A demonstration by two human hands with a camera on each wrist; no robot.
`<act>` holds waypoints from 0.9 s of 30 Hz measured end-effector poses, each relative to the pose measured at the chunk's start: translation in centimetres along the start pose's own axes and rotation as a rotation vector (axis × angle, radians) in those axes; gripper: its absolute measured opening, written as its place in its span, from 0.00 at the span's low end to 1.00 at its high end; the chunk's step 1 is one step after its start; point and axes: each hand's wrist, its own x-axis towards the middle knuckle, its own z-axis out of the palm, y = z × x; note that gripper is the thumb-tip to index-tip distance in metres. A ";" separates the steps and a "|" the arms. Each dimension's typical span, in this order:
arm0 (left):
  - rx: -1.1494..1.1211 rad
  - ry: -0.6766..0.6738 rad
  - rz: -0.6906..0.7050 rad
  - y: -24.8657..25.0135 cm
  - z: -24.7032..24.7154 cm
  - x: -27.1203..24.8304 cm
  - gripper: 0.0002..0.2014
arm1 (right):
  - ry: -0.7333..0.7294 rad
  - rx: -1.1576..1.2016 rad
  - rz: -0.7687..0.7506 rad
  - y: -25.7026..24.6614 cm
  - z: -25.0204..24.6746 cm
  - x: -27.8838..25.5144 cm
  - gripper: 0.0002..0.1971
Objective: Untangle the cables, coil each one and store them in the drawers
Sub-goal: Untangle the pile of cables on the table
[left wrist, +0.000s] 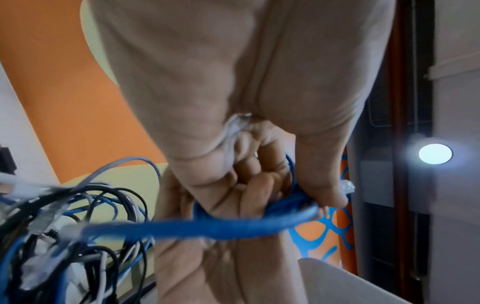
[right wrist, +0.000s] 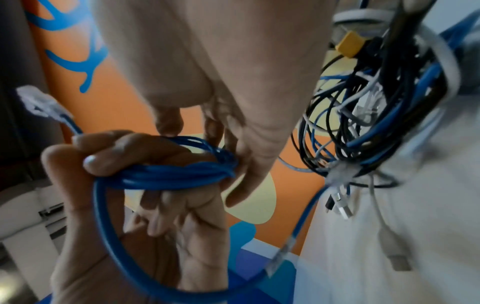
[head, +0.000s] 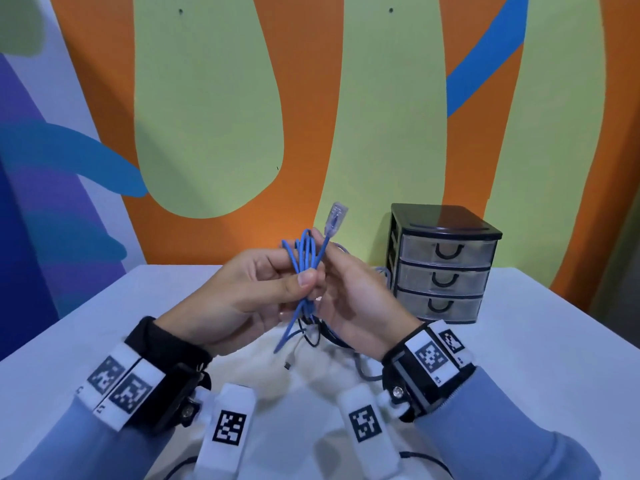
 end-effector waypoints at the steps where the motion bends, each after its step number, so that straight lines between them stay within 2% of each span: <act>1: -0.010 -0.018 -0.008 0.1 0.1 0.0 0.16 | -0.013 0.043 -0.012 -0.1 0.0 0.0 0.19; 4: -0.023 -0.004 -0.008 0.7 0.4 -0.1 0.11 | -0.042 0.122 -0.054 -0.8 -0.6 0.2 0.15; 8: 0.049 0.150 -0.043 1.6 0.1 -0.3 0.09 | -0.049 0.141 -0.038 -1.7 -1.3 0.1 0.14; 10: 0.181 0.231 -0.024 1.8 -0.6 -0.3 0.09 | -0.082 0.165 -0.004 -2.2 -1.2 -0.4 0.11; 13: 0.417 0.403 0.067 1.9 -1.3 -0.2 0.11 | -0.073 0.080 -0.058 -1.9 -0.7 -0.5 0.09; 15: 0.543 0.511 0.135 2.0 -1.3 -0.1 0.09 | -0.028 0.015 -0.132 -1.4 -0.3 -0.3 0.06; 17: 0.736 0.626 0.208 1.5 -1.3 0.0 0.12 | 0.023 -0.126 -0.230 -0.9 -0.2 -0.3 0.04; 20: 0.920 0.755 0.347 0.6 -1.4 0.1 0.09 | 0.073 -0.279 -0.316 -0.5 0.3 -0.3 0.05; 24: 0.695 0.600 0.463 0.8 -0.5 0.3 0.03 | 0.101 -0.215 -0.216 -0.6 0.0 -0.2 0.24; 27: 0.662 0.554 0.466 0.9 -0.9 0.1 0.06 | 0.026 -0.218 -0.150 -1.0 -0.7 -0.3 0.18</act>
